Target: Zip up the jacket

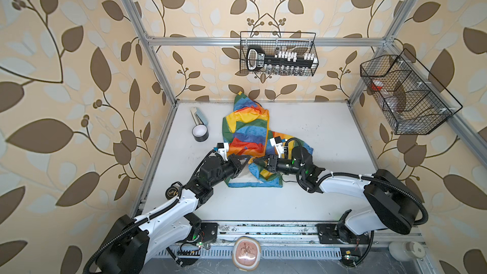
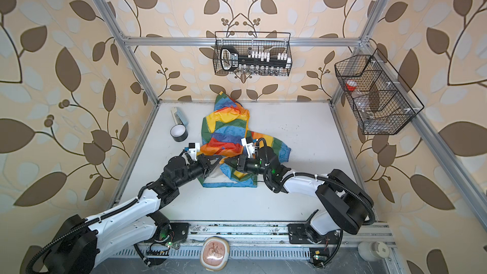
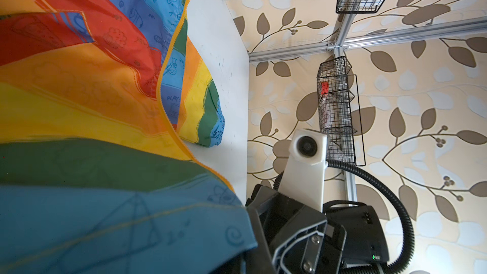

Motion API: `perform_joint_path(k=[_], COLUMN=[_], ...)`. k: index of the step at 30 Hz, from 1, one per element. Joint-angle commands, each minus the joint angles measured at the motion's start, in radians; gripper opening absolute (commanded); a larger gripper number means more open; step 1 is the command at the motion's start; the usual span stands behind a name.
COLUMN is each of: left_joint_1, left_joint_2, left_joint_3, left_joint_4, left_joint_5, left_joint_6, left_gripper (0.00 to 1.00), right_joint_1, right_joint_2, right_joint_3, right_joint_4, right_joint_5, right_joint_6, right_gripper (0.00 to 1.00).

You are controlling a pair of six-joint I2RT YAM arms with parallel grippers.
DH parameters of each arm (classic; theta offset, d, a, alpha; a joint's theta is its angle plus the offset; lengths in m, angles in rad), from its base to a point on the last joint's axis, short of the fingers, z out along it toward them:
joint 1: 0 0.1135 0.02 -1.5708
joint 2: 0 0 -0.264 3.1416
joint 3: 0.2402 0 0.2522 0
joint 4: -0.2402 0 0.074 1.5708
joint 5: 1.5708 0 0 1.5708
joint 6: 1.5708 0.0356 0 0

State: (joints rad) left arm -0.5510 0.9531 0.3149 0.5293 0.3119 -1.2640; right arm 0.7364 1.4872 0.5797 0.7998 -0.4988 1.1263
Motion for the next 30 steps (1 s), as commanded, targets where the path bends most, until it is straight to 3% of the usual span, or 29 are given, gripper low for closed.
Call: perform_joint_path(k=[1,30], left_joint_1=[-0.006,-0.007], left_joint_2=[0.001,0.022], left_joint_3=[0.041,0.034], left_joint_4=[0.071,0.099], left_joint_5=[0.023,0.034], left_joint_6=[-0.004,-0.026], left_gripper=[0.0,0.0], right_joint_1=[-0.003,0.017], right_joint_2=[0.03,0.097], right_joint_3=[-0.01,0.02], right_joint_4=[0.091,0.091], right_joint_5=[-0.032,-0.037], right_joint_6=[0.048,0.035], right_gripper=[0.27,0.35])
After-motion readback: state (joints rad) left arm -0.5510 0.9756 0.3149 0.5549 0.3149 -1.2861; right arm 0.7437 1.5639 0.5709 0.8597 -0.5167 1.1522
